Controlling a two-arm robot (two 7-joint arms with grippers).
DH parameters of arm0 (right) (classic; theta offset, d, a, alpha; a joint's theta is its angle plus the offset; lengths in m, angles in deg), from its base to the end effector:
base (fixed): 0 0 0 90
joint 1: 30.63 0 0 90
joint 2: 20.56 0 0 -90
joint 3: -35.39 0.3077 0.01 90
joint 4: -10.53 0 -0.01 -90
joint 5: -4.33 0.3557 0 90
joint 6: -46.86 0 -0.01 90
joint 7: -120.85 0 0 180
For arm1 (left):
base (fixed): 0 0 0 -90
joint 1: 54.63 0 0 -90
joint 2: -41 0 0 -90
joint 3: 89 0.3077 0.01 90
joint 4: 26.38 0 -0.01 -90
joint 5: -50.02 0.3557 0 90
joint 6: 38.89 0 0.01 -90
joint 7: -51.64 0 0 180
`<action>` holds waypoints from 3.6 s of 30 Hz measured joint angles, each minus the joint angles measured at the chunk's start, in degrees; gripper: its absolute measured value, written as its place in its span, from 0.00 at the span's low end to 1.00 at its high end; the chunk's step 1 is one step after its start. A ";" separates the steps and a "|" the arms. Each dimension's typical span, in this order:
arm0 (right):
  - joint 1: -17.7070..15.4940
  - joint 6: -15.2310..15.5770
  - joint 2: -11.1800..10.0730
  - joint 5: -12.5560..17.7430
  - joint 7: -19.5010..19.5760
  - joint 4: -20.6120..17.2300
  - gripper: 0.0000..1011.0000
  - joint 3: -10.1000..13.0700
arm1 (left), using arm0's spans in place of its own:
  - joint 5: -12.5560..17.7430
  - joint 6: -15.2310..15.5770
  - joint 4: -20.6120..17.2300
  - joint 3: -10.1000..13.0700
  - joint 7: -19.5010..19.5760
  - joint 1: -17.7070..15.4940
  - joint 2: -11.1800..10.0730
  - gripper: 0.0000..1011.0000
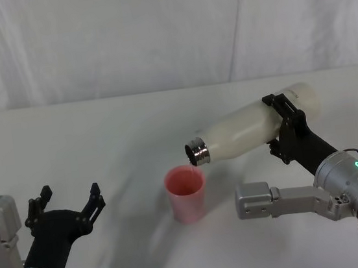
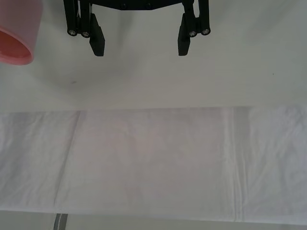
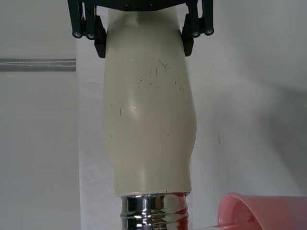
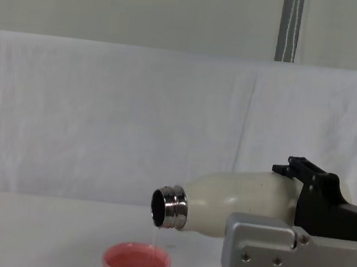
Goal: Grasp the thermos with one hand and pour water into the cup lid.
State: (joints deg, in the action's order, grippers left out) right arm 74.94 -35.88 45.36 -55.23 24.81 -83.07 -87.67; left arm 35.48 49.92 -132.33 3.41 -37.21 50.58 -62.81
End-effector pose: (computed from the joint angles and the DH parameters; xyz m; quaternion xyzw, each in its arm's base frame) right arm 0.3985 0.0657 -0.2553 -0.3874 -0.5735 -0.3771 0.6155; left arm 0.2951 0.0369 -0.3020 -0.0173 0.0064 0.6616 0.7497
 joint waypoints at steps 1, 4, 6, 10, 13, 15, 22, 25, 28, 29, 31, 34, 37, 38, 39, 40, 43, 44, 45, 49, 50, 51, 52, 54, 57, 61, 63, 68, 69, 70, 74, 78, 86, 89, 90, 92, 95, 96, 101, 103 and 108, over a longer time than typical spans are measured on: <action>-0.01 -0.02 -0.02 0.00 0.00 0.00 0.94 -0.01 | 0.00 0.00 0.00 0.00 0.00 0.00 0.00 0.99; -0.01 -0.02 -0.04 -0.03 0.00 -0.01 0.94 -0.05 | 0.00 0.00 0.00 0.00 0.00 0.00 0.00 0.99; 0.01 -0.02 -0.04 -0.08 0.00 -0.02 0.94 -0.11 | 0.00 0.00 0.00 0.00 0.00 0.00 0.00 0.99; 0.13 -0.04 0.01 -0.09 0.00 -0.01 0.94 -0.15 | 0.00 0.00 0.00 0.00 0.00 0.00 0.00 0.99; 0.17 -0.07 0.05 -0.08 -0.01 0.02 0.94 -0.18 | 0.00 0.00 0.00 0.00 0.00 0.00 0.00 0.99; 0.20 -0.09 0.10 -0.05 -0.04 0.08 0.94 -0.19 | 0.00 0.00 0.00 0.00 0.00 0.00 0.00 0.99; 0.20 -0.20 0.19 0.33 -0.11 0.11 0.94 -0.17 | 0.00 0.00 0.00 0.00 0.00 0.00 0.00 0.99; 0.10 -0.31 0.28 0.90 -0.14 0.10 0.94 0.02 | 0.00 0.00 0.00 0.00 0.00 0.00 0.00 0.99; -0.06 -0.47 0.41 1.55 -0.20 -0.03 0.94 0.32 | 0.00 0.00 0.00 0.00 0.00 0.00 0.00 0.99; -0.23 -0.62 0.57 2.24 -0.31 -0.25 0.94 0.65 | 0.00 0.00 0.00 0.00 0.00 0.00 0.00 0.99; -0.35 -0.73 0.66 2.77 -0.41 -0.44 0.94 0.91 | 0.00 0.00 0.00 0.00 0.00 0.00 0.00 0.99; -0.75 -1.18 0.98 4.62 -0.64 -0.99 0.94 1.70 | 0.00 0.00 0.00 0.00 0.00 0.00 0.00 0.99; -1.49 -1.95 1.58 7.77 -1.11 -1.76 0.94 3.04 | 0.00 0.00 0.00 0.00 0.00 0.00 0.00 0.99; -1.49 -1.95 1.58 7.77 -1.11 -1.76 0.94 3.04 | 0.00 0.00 0.00 0.00 0.00 0.00 0.00 0.99; -1.75 -2.18 1.76 8.82 -1.29 -2.04 0.94 3.50 | 0.00 0.00 0.00 0.00 0.00 0.00 0.00 0.99; -2.04 -2.43 1.95 9.92 -1.47 -2.35 0.94 3.99 | 0.00 0.00 0.00 0.00 0.00 0.00 0.00 0.99; -2.45 -2.75 2.21 11.43 -1.72 -2.79 0.94 4.65 | 0.00 0.00 0.00 0.00 0.00 0.00 0.00 0.99; -2.76 -2.98 2.43 12.61 -1.93 -3.09 0.94 5.14 | 0.00 0.00 0.00 0.00 0.00 0.00 0.00 0.99; -2.93 -3.08 2.53 13.24 -2.00 -3.22 0.94 5.40 | 0.00 0.00 0.00 0.00 0.00 0.00 0.00 0.99; -3.86 -3.79 3.19 16.87 -2.71 -3.76 0.94 6.94 | 0.00 0.00 0.00 0.00 0.00 0.00 0.00 0.99; -4.05 -3.96 3.36 17.79 -2.86 -3.85 0.94 7.30 | 0.00 0.00 0.00 0.00 0.00 0.00 0.00 0.99; -4.26 -4.13 3.54 18.73 -3.05 -3.94 0.94 7.71 | 0.00 0.00 0.00 0.00 0.00 0.00 0.00 0.99; -4.60 -4.41 3.84 20.19 -3.38 -4.07 0.94 8.37 | 0.00 0.00 0.00 0.00 0.00 0.00 0.00 0.99; -5.17 -5.02 4.27 22.79 -3.82 -4.24 0.94 9.35 | 0.00 0.00 0.00 0.00 0.00 0.00 0.00 0.99; -5.67 -5.54 4.66 25.26 -4.21 -4.44 0.94 10.30 | 0.00 0.00 0.00 0.00 0.00 0.00 0.00 0.99; -6.68 -6.50 5.64 30.67 -5.42 -4.92 0.94 12.25 | 0.00 0.00 0.00 0.00 0.00 0.00 0.00 0.99; -7.06 -6.77 6.07 32.73 -5.85 -5.07 0.94 13.03 | 0.00 0.00 0.00 0.00 0.00 0.00 0.00 0.99; -8.45 -7.44 7.67 41.14 -7.65 -5.63 0.94 16.01 | 0.00 0.00 0.00 0.00 0.00 0.00 0.00 0.99; -8.61 -7.46 7.87 42.38 -7.91 -5.68 0.94 16.39 | 0.00 0.00 0.00 0.00 0.00 0.00 0.00 0.99; -9.00 -7.51 8.23 44.78 -8.44 -5.80 0.94 17.27 | 0.00 0.00 0.00 0.00 0.00 0.00 0.00 0.99; -9.71 -7.54 8.75 49.71 -9.51 -6.03 0.94 18.76 | 0.00 0.00 0.00 0.00 0.00 0.00 0.00 0.99; -10.56 -7.34 8.98 54.35 -10.43 -6.32 0.94 20.04 | 0.00 0.00 0.00 0.00 0.00 0.00 0.00 0.99; -11.69 -6.73 8.92 60.85 -11.84 -6.60 0.94 21.42 | 0.00 0.00 0.00 0.00 0.00 0.00 0.00 0.99; -12.00 -6.49 8.81 63.13 -12.59 -6.62 0.94 21.85 | 0.00 0.00 0.00 0.00 0.00 0.00 0.00 0.99; -12.20 -6.36 8.71 64.78 -13.22 -6.62 0.94 22.14 | 0.00 0.00 0.00 0.00 0.00 0.00 0.00 0.99; -12.40 -6.23 8.63 66.30 -13.88 -6.64 0.94 22.38 | 0.00 0.00 0.00 0.00 0.00 0.00 0.00 0.99; -12.82 -5.67 8.29 69.17 -14.88 -6.75 0.94 22.64 | 0.00 0.00 0.00 0.00 0.00 0.00 0.00 0.99; -12.90 -5.52 8.20 69.57 -14.94 -6.76 0.94 22.65 | 0.00 0.00 0.00 0.00 0.00 0.00 0.00 0.99; -13.48 -4.65 7.76 71.61 -15.01 -6.92 0.94 22.77 | 0.00 0.00 0.00 0.00 0.00 0.00 0.00 0.99; -13.68 -4.29 7.61 72.20 -15.01 -6.96 0.94 22.82 | 0.00 0.00 0.00 0.00 0.00 0.00 0.00 0.99; -14.54 -2.07 6.74 74.51 -14.63 -7.15 0.94 23.08 | 0.00 0.00 0.00 0.00 0.00 0.00 0.00 0.99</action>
State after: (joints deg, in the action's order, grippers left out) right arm 60.40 -37.95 52.10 19.27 10.18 -90.22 -64.59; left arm 35.48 49.92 -132.33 3.41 -37.21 50.58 -62.81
